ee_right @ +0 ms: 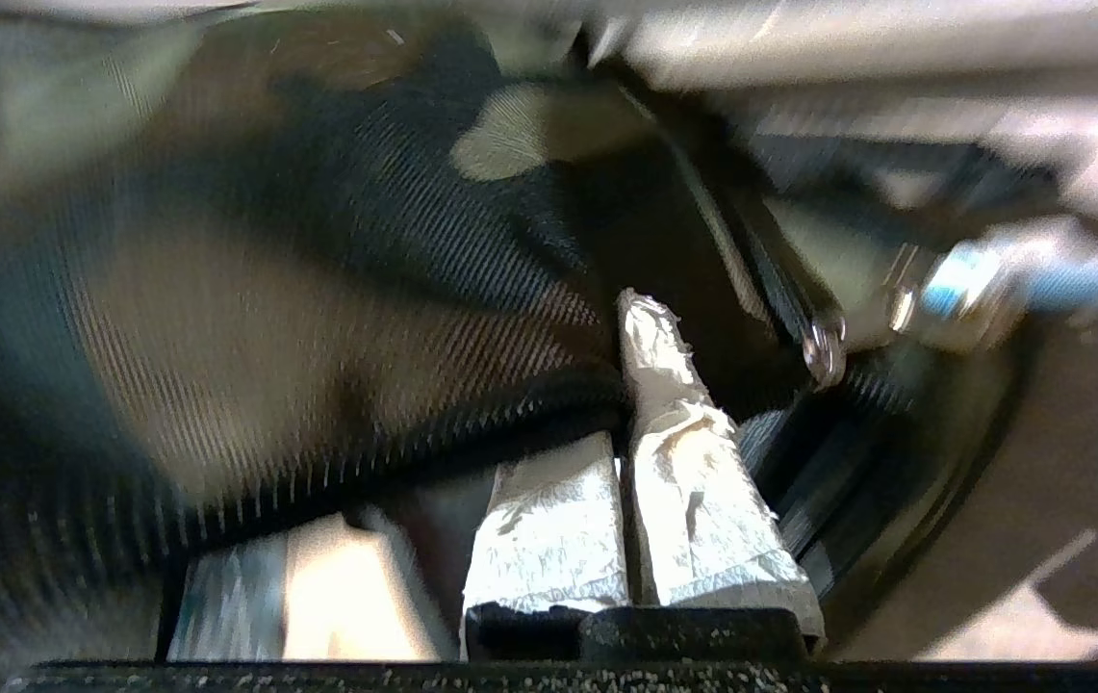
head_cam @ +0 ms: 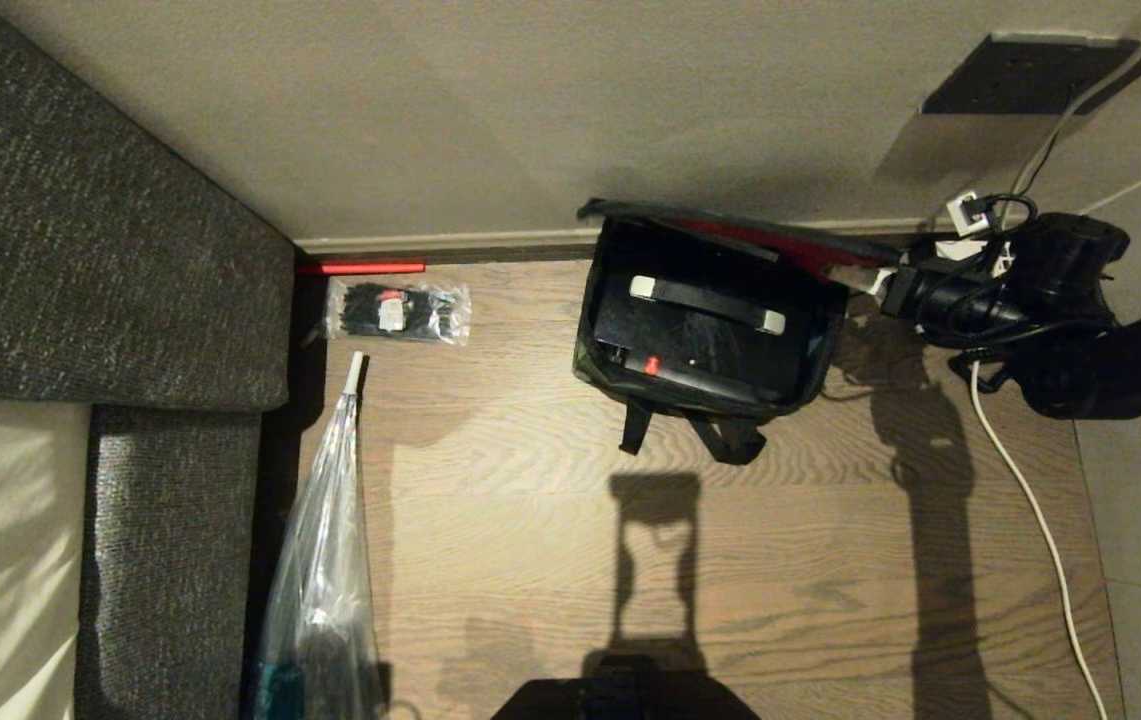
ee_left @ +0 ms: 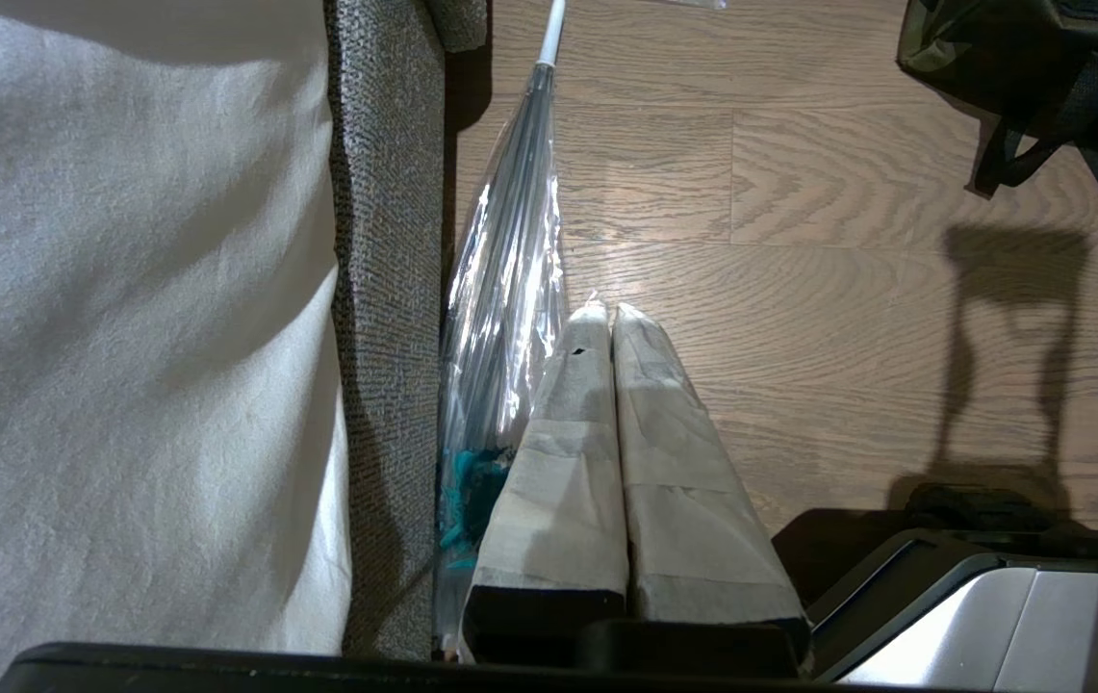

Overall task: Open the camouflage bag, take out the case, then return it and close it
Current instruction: Close the top of the storage box

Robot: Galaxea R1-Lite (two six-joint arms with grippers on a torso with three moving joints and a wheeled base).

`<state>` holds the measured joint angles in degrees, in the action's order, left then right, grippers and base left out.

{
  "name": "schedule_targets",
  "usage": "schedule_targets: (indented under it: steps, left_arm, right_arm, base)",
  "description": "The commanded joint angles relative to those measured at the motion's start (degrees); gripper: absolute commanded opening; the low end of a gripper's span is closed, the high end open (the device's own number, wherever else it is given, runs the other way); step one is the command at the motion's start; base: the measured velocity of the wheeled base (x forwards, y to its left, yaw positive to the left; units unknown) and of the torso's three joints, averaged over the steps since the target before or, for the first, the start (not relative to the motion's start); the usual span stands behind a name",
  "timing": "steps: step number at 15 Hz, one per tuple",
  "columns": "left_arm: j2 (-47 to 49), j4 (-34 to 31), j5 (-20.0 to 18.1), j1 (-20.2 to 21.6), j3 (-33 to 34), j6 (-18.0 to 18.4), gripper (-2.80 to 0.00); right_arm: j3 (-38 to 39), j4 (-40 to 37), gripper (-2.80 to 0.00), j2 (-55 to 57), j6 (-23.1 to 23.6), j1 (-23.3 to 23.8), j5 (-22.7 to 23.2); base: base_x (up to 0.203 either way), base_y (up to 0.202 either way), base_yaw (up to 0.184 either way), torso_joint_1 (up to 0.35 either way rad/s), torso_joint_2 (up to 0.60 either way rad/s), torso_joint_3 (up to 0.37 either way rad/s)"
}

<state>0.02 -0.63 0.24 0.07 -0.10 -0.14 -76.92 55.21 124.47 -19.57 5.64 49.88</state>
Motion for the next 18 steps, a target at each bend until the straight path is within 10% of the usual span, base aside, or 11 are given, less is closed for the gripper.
schedule_targets:
  steps: [1,3,4,8,14,18]
  left_arm:
    - [-0.02,0.02,0.02,0.01,0.01,-0.04,-2.80]
    - [-0.02,0.02,0.02,0.01,0.01,-0.04,-2.80]
    - [-0.02,-0.02,0.02,0.01,0.01,-0.04,-2.80]
    - [-0.02,0.02,0.02,0.01,0.01,-0.04,-2.80]
    - [-0.02,-0.06,0.02,0.01,0.01,-0.04,-2.80]
    - [-0.02,-0.07,0.02,0.01,0.01,-0.04,-2.80]
  right_arm:
    - [7.05,-0.13,-2.80,-3.46,2.84,0.02,2.06]
    - [12.33,-0.37,-2.80,-4.87,4.80,0.02,2.98]
    - [14.48,-0.53,0.00,-5.46,5.45,0.00,3.62]
    - [19.87,-4.07,0.00,-7.58,9.79,0.13,6.87]
    - [31.59,-29.28,0.00,-15.61,35.49,0.46,12.52]
    - [30.87,-42.38,0.00,-24.32,36.43,2.13,16.11]
  base:
    - [0.000,0.000,0.000,0.000,0.00,0.000]
    - [0.000,0.000,0.000,0.000,0.00,0.000]
    - [0.000,0.000,0.000,0.000,0.00,0.000]
    - [0.000,0.000,0.000,0.000,0.00,0.000]
    - [0.000,0.000,0.000,0.000,0.00,0.000]
    - [0.000,0.000,0.000,0.000,0.00,0.000]
